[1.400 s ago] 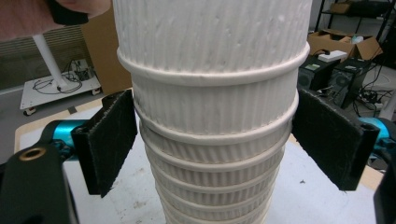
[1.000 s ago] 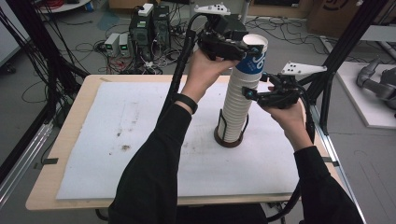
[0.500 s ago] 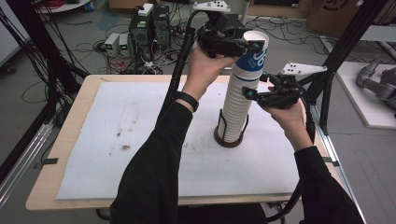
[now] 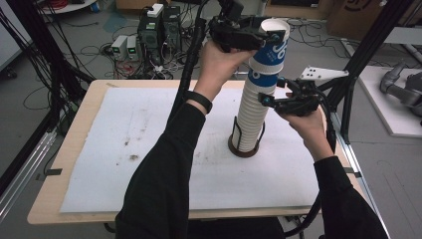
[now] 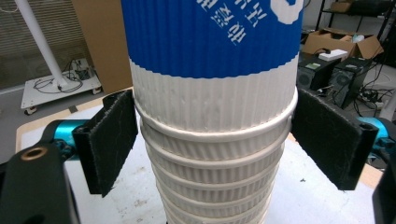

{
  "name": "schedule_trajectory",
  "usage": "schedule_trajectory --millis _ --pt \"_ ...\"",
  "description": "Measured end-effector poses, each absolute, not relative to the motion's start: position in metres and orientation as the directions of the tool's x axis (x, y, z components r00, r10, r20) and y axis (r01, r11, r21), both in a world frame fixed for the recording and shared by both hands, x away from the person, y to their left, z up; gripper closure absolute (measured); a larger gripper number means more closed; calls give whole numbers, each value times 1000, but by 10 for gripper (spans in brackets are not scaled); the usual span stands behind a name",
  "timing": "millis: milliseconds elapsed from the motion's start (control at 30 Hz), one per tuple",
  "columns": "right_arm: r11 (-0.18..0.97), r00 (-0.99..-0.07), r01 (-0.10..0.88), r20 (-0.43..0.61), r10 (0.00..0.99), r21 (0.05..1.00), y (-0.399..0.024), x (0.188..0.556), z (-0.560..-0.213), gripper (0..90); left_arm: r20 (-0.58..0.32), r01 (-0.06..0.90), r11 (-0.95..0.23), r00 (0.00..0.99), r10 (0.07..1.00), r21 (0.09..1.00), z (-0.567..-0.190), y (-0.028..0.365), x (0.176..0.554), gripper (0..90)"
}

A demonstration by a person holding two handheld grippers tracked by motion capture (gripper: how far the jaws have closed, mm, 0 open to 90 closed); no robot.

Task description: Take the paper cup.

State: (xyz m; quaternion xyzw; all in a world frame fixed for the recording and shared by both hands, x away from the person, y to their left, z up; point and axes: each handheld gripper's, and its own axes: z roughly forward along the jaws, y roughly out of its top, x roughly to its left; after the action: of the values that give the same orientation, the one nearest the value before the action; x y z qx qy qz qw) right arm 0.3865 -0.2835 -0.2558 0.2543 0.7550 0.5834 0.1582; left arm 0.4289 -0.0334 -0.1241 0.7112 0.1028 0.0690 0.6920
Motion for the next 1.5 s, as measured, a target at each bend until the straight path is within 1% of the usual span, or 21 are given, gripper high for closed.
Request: schedule_trajectory --millis 67,167,400,533,800,833,1200,1500 --pt "191 -821 198 56 568 962 -284 387 -256 156 -42 46 -12 970 240 999 -120 -32 427 298" --pt "188 -822 197 57 566 962 -285 387 -256 159 -16 14 8 967 254 1000 -111 -29 423 298" --pt "189 -821 199 58 568 962 -285 386 -256 162 -8 -10 68 966 257 998 -101 -21 418 298" --pt "189 -822 198 58 566 962 -285 387 -257 165 2 -22 70 964 267 997 -97 -17 415 298" --pt "192 -823 201 59 565 961 -287 386 -257 172 27 -46 62 961 274 997 -93 7 401 298" --pt "193 -823 202 59 565 960 -287 386 -257 175 43 -55 34 958 285 998 -95 13 398 298" --pt "199 -822 199 52 568 960 -288 385 -258 186 34 -34 -3 956 291 999 -113 43 380 298" --pt "198 -820 204 57 570 959 -287 385 -258 187 31 -18 -49 959 281 999 -142 66 360 298"
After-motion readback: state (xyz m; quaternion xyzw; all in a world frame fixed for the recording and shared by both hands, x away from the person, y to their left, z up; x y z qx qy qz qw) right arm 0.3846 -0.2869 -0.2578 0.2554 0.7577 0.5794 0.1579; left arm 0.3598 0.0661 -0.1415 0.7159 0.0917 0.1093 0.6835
